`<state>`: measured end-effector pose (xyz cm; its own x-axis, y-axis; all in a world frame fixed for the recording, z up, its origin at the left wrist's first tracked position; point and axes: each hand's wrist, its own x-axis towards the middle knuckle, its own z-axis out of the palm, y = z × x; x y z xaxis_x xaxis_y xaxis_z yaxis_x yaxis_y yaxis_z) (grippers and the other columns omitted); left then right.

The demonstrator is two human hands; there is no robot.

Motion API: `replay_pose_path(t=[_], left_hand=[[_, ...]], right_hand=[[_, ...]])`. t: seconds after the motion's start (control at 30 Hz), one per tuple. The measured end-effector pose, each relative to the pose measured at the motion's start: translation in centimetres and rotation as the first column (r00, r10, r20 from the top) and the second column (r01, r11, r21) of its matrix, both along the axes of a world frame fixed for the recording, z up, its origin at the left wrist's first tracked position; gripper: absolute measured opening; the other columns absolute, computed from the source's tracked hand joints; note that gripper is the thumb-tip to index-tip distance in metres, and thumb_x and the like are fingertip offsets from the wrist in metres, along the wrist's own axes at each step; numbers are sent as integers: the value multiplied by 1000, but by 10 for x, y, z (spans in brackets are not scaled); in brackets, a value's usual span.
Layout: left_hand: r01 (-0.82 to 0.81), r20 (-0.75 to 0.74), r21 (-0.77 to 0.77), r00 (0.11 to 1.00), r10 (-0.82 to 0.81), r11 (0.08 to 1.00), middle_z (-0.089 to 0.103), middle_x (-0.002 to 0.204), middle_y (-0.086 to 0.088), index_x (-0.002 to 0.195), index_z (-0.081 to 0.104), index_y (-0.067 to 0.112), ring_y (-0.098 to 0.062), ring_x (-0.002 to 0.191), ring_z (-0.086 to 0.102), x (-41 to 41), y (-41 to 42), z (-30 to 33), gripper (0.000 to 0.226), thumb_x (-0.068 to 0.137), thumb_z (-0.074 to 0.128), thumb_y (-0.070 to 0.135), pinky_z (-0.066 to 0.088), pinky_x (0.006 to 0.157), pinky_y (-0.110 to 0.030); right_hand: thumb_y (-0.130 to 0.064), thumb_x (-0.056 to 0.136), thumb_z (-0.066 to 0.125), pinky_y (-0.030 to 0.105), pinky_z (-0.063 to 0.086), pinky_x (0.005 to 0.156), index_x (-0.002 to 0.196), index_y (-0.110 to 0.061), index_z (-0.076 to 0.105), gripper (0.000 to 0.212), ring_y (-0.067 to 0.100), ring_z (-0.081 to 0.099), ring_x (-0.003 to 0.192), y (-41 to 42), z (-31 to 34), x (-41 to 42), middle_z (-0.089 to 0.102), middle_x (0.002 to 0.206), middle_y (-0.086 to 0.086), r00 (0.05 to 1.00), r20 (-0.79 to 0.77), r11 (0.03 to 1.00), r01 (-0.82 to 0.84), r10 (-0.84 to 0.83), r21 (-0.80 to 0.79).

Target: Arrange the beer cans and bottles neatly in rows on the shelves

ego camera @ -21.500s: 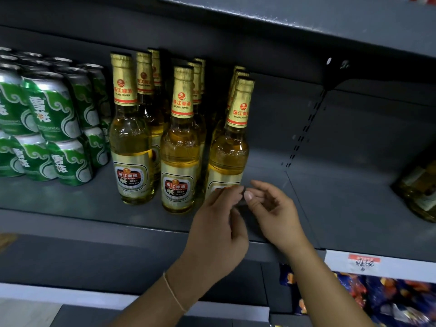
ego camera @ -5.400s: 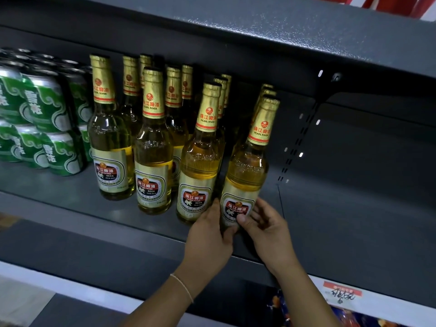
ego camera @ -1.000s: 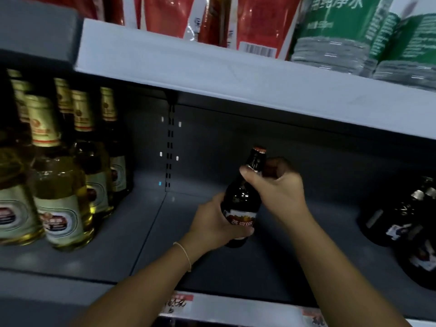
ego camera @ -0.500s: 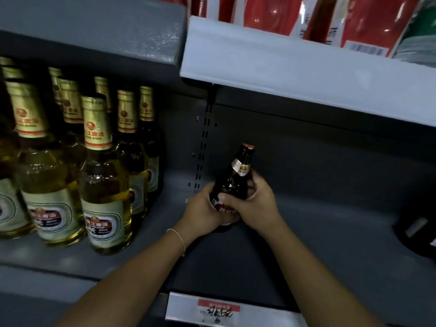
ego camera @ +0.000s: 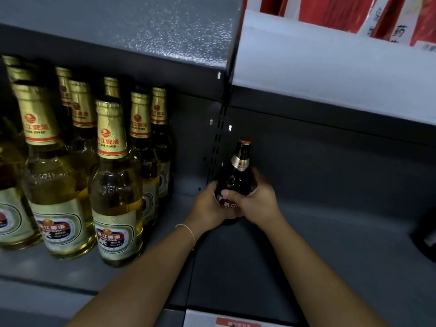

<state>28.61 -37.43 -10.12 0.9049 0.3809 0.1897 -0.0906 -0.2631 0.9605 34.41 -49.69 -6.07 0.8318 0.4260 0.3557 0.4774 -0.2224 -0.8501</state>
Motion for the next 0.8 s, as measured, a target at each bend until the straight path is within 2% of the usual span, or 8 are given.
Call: replay_pose_path(t=[0.07, 0.17, 0.23, 0.33, 0.4, 0.5, 0.6, 0.8], left_hand=[[-1, -1, 13, 1000, 1, 1000, 71, 99, 10, 111, 60, 20, -1, 89, 68, 3, 4, -5, 65, 55, 94, 20, 53, 73, -14], [11, -37, 13, 999, -10, 1000, 72, 101, 6, 109, 63, 18, -9, 95, 69, 4, 12, -15, 59, 58, 92, 13, 54, 80, -18], [16, -65, 27, 998, -14, 1000, 71, 98, 10, 105, 64, 19, -6, 93, 68, 2, 15, -19, 52, 61, 90, 7, 52, 77, -12], [27, -56, 12, 998, -26, 1000, 66, 92, 18, 98, 63, 25, 6, 84, 62, 1, 17, -19, 47, 64, 87, 1, 47, 70, -4], [18, -55, 37, 998, -16, 999, 64, 93, 19, 101, 61, 26, 8, 85, 59, 3, 17, -20, 49, 65, 87, 3, 45, 71, -1], [1, -49, 80, 999, 3, 997, 67, 102, 9, 113, 62, 17, -4, 94, 62, 5, 16, -21, 52, 67, 86, 8, 45, 76, -3], [-9, -45, 130, 999, 15, 991, 67, 108, 5, 117, 61, 13, -8, 100, 62, 7, 16, -23, 52, 71, 84, 12, 47, 81, -9], [15, -45, 177, 999, -7, 984, 65, 117, 2, 125, 54, 13, -11, 107, 60, 9, 16, -24, 53, 78, 79, 16, 47, 93, -21]], right_hand=[[-25, 67, 89, 37, 58, 89, 108, -39, 56, 54, 8, 69, 97, 2, 0, 1, 71, 106, -8, 1000, 9, 1000, 0, -1, 8], [-26, 71, 88, 32, 57, 88, 107, -43, 54, 53, 5, 68, 99, 3, 0, 3, 70, 107, -11, 999, 41, 1000, 1, -1, 11], [-21, 73, 87, 27, 56, 88, 111, -42, 53, 55, 4, 67, 103, 1, -2, 4, 69, 111, -12, 1000, 10, 999, -24, 24, 35], [1, 77, 80, 22, 56, 85, 123, -23, 53, 58, 10, 69, 105, -7, -16, 8, 69, 114, -4, 987, -116, 989, -94, 107, 111], [10, 77, 75, 24, 56, 85, 127, -11, 51, 60, 13, 68, 107, -10, -29, 8, 69, 113, 0, 973, -195, 987, -96, 120, 125], [11, 78, 75, 17, 54, 81, 119, -16, 54, 54, 0, 68, 95, -9, -42, 7, 68, 107, -4, 968, -233, 992, -65, 88, 105], [10, 79, 74, 17, 54, 83, 111, -26, 54, 52, -1, 68, 94, -6, -48, 9, 68, 108, -4, 970, -232, 994, -47, 70, 103], [3, 79, 77, 24, 55, 91, 127, -8, 55, 54, 10, 68, 106, -7, -57, 9, 69, 116, 1, 976, -217, 991, -5, 34, 132]])
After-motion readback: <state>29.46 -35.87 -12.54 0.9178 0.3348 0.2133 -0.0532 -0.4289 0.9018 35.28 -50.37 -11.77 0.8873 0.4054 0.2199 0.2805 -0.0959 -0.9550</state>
